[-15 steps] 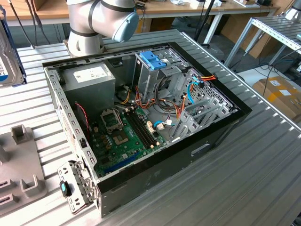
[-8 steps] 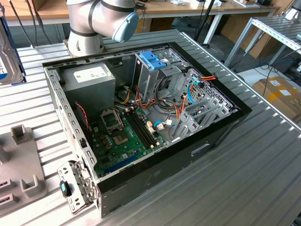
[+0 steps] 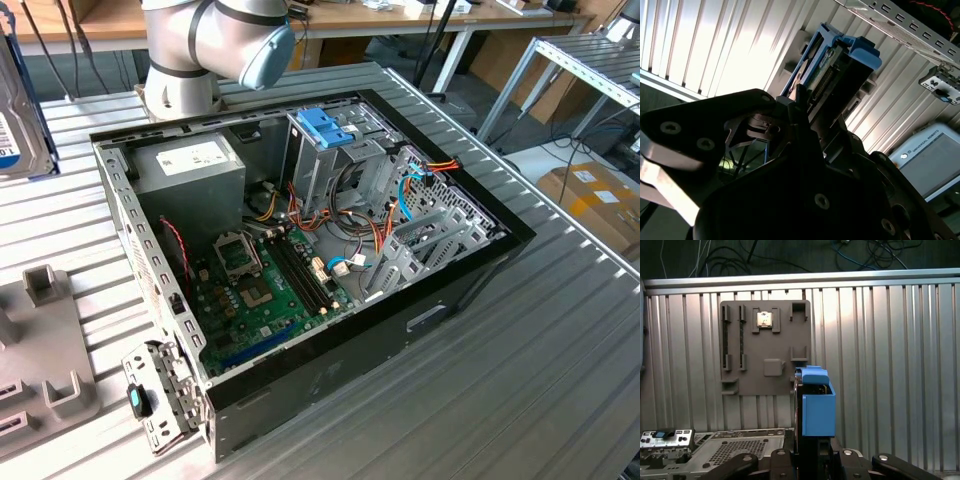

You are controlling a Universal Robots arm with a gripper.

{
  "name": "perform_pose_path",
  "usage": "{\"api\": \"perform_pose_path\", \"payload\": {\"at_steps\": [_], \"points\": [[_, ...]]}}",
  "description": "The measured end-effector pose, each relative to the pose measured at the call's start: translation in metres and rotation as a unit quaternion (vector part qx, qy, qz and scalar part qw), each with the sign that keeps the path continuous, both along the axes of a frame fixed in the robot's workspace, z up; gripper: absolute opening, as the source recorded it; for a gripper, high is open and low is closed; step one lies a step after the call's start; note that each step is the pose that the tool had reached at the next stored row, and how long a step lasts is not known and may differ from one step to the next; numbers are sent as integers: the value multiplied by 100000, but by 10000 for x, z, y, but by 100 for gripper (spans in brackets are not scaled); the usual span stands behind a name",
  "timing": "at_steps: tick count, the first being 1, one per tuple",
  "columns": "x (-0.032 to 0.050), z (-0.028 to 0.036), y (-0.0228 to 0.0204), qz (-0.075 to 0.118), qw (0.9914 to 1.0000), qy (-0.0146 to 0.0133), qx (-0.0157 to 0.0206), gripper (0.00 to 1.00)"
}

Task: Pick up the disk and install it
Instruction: 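Pick up the disk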

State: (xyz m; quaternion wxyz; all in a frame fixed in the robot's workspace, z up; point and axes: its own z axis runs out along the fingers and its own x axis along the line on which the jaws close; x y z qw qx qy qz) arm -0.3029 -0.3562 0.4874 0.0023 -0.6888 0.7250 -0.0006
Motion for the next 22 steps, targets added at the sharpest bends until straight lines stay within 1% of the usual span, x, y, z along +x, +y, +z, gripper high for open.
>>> {"api": "perform_pose_path", "payload": {"at_steps": [16,17,20,21,22], "points": [[279,0,0,-4,100000,0,0,35],[313,0,0,-1,100000,3,-4,35],[373,0,0,-3,100000,1,0,35],[416,0,0,0,100000,-3,0,35],[439,-1,0,-2,100000,-6,2,35]]}}
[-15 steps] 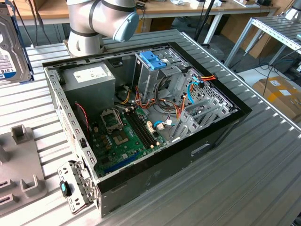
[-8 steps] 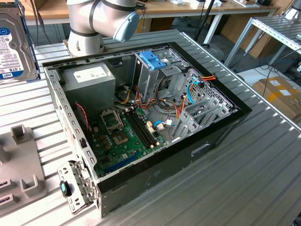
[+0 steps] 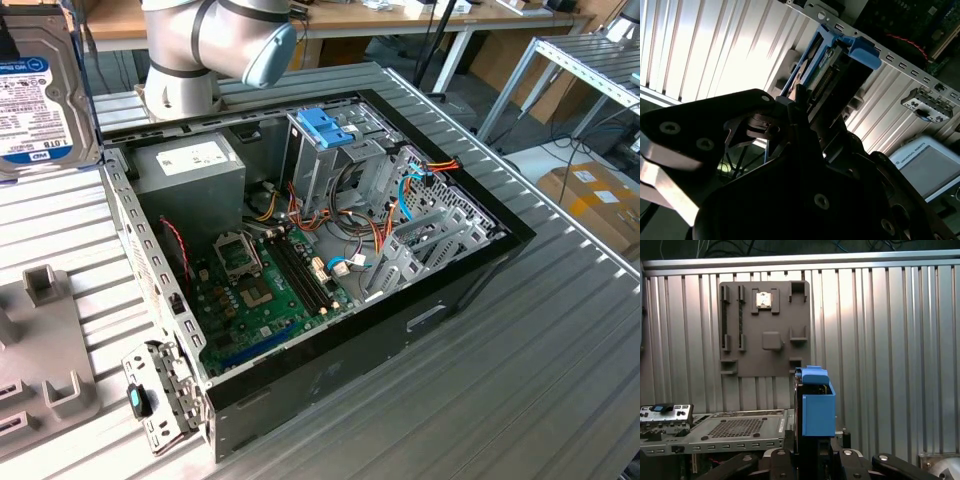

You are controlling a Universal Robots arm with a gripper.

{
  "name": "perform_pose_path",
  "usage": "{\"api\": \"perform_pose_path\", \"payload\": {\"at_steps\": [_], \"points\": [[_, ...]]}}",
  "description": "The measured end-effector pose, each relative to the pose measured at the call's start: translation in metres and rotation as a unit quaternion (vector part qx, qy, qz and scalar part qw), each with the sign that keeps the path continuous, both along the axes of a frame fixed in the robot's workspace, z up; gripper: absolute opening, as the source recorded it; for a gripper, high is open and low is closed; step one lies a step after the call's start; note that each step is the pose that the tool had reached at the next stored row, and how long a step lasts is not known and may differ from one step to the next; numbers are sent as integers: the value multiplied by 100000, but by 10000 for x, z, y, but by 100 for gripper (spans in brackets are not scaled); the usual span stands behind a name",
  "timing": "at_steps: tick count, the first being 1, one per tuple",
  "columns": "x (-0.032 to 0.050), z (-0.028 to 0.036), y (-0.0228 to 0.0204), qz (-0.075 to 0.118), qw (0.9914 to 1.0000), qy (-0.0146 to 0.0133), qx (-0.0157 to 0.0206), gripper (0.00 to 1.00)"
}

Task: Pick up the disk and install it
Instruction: 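Pick up the disk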

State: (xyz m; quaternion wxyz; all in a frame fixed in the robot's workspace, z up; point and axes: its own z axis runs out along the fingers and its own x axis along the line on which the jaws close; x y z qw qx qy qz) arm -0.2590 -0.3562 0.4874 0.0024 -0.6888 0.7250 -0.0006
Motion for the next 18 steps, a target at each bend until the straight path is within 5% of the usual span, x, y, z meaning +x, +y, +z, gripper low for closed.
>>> {"api": "perform_pose_path", "payload": {"at_steps": [18], "points": [[406,0,0,2,100000,3,-2,35]]}}
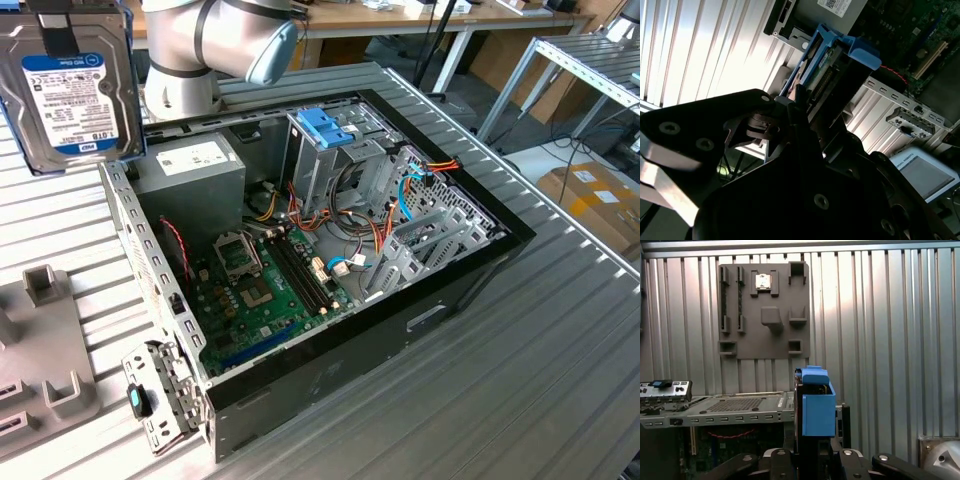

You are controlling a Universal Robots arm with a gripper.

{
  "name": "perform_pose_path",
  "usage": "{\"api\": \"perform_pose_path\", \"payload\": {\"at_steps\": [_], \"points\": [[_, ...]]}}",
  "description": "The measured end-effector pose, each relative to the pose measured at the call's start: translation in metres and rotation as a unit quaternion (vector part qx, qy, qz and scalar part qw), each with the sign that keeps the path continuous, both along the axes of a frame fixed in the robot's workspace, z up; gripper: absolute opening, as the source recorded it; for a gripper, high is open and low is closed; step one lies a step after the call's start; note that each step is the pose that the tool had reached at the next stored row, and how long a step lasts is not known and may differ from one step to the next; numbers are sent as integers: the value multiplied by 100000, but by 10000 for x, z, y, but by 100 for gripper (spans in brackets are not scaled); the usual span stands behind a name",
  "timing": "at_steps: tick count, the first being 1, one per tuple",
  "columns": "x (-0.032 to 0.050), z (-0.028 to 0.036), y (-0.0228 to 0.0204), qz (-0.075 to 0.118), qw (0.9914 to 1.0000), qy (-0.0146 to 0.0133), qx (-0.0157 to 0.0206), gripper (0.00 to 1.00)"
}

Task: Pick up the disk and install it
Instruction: 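Pick up the disk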

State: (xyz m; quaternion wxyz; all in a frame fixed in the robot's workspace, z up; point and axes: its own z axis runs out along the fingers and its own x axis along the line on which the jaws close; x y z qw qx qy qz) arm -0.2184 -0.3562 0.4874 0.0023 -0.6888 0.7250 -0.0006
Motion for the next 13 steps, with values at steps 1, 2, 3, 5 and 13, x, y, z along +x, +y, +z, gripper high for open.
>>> {"api": "perform_pose_path", "payload": {"at_steps": [1,2,3,5,13], "points": [[18,0,0,-2,100000,0,0,35],[35,0,0,-2,100000,0,2,35],[51,0,0,-2,100000,0,-1,35],[86,0,0,-4,100000,0,0,35],[240,0,0,-2,100000,0,0,35]]}}
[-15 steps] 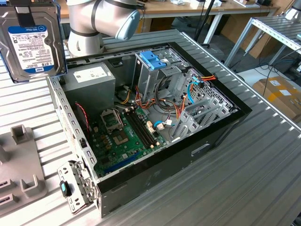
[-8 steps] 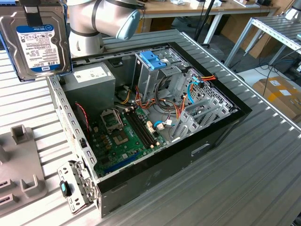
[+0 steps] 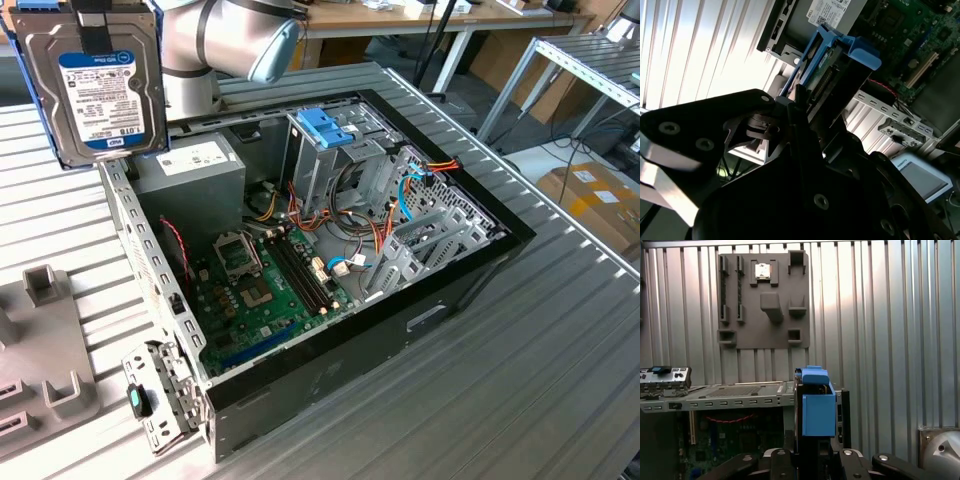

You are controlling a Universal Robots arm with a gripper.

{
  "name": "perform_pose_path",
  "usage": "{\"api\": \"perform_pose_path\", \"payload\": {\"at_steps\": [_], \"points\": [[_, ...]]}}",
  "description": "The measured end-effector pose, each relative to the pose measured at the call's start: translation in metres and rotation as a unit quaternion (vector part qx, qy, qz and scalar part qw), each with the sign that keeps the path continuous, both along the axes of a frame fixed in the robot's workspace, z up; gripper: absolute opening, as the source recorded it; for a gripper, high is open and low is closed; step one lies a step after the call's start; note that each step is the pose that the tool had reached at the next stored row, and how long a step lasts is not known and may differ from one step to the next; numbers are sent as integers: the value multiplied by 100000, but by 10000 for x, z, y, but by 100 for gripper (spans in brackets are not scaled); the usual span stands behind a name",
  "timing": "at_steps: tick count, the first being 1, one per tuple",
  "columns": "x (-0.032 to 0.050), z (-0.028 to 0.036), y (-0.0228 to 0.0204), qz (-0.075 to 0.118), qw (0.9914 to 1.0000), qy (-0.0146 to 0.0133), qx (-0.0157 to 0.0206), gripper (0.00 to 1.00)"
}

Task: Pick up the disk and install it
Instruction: 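Pick up the disk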

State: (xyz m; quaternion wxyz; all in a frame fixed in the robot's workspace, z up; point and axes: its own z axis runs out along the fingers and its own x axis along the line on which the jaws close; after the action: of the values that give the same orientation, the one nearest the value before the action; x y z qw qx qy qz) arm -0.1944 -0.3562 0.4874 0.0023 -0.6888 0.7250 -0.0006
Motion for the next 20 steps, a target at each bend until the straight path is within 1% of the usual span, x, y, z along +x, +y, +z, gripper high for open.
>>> {"api": "perform_pose_path", "payload": {"at_steps": [2,4,8,10,16,20], "points": [[39,0,0,1,100000,0,2,35],[101,0,0,2,100000,1,1,35],[172,0,0,0,100000,1,-1,35],[242,0,0,-1,100000,2,-1,35],[372,0,0,-3,100000,0,0,35],[440,0,0,2,100000,4,-3,35]]}}
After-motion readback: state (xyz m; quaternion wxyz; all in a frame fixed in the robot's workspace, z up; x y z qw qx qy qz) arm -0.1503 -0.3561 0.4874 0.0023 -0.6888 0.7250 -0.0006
